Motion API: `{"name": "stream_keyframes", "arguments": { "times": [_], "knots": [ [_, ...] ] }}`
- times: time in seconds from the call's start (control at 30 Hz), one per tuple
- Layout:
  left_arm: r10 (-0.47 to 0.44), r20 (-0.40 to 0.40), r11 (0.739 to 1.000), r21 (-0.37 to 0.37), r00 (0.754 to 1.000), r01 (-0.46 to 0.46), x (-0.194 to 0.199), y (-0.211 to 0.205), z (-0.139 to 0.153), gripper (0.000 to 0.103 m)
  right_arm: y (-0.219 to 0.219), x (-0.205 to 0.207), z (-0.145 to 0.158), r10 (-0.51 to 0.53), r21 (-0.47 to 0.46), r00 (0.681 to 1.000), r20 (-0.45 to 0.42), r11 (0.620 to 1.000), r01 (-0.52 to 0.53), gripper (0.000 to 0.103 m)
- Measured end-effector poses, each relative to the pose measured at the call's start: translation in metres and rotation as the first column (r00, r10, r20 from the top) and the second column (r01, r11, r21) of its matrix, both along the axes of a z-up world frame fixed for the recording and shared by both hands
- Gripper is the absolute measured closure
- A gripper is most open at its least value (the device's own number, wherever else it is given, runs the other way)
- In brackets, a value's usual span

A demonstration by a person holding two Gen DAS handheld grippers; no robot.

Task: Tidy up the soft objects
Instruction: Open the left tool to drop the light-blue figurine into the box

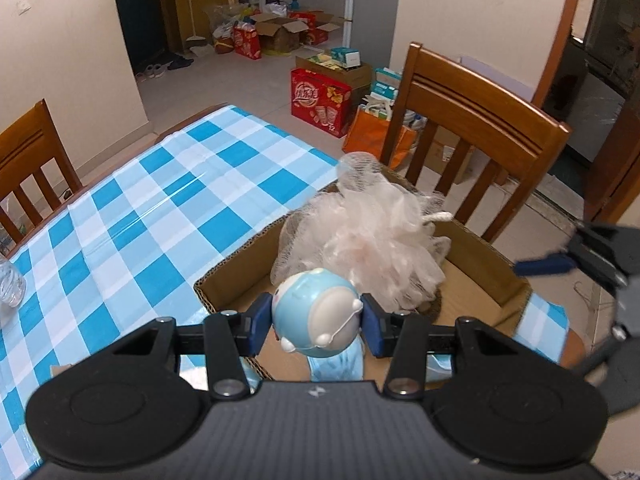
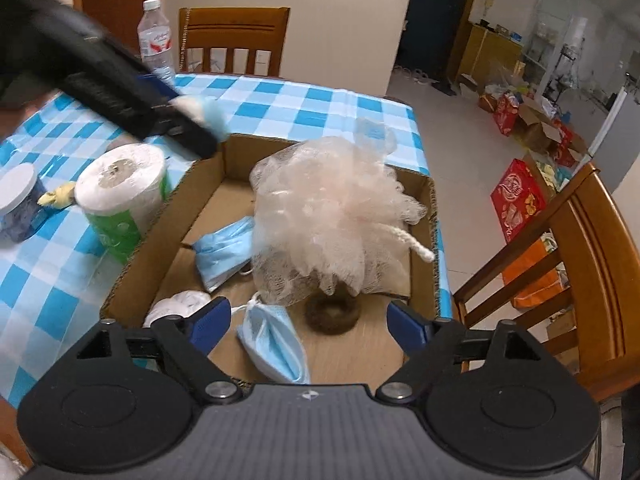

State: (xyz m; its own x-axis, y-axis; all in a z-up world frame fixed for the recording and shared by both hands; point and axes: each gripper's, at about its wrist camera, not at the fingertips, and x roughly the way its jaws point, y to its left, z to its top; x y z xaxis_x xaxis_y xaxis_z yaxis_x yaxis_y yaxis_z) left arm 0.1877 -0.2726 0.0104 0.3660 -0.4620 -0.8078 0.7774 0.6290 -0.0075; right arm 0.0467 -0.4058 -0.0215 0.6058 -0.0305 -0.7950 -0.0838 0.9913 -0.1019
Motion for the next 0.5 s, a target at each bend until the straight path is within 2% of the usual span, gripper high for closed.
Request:
{"name": "stream_keyframes", "arguments": {
  "times": [0.07,0.13,0.2,0.27,0.5],
  "knots": [
    [0.013,0.003,1.0,0.008,1.0,-0.013,0.006,-0.004,-0.004,0.056,0.003,-0.002,0.0,0.006,0.001,1.0,-0.004,1.0,-0.006,0.013],
    [0.031,0.013,0.999,0.015,0.999,-0.031,0.013,-0.007,-0.007,0.05,0.005,-0.004,0.001,0.011,-0.002,1.0,-0.003,1.0,-0.011,0.008],
    [0.066,0.03,0.997,0.024,0.997,-0.067,0.019,-0.008,-0.009,0.026,0.006,-0.005,0.002,0.012,0.008,1.0,0.005,1.0,-0.012,0.004],
    [0.085,0.052,0.996,0.017,0.995,-0.086,0.021,-0.006,-0.009,0.017,0.008,-0.005,0.004,0.014,0.019,1.0,0.006,1.0,-0.014,0.001],
    [0.114,0.089,0.993,-0.007,0.989,-0.114,0.012,0.014,0.006,0.01,0.019,-0.004,0.008,0.02,0.021,1.0,0.012,1.0,-0.02,0.0]
  ]
}}
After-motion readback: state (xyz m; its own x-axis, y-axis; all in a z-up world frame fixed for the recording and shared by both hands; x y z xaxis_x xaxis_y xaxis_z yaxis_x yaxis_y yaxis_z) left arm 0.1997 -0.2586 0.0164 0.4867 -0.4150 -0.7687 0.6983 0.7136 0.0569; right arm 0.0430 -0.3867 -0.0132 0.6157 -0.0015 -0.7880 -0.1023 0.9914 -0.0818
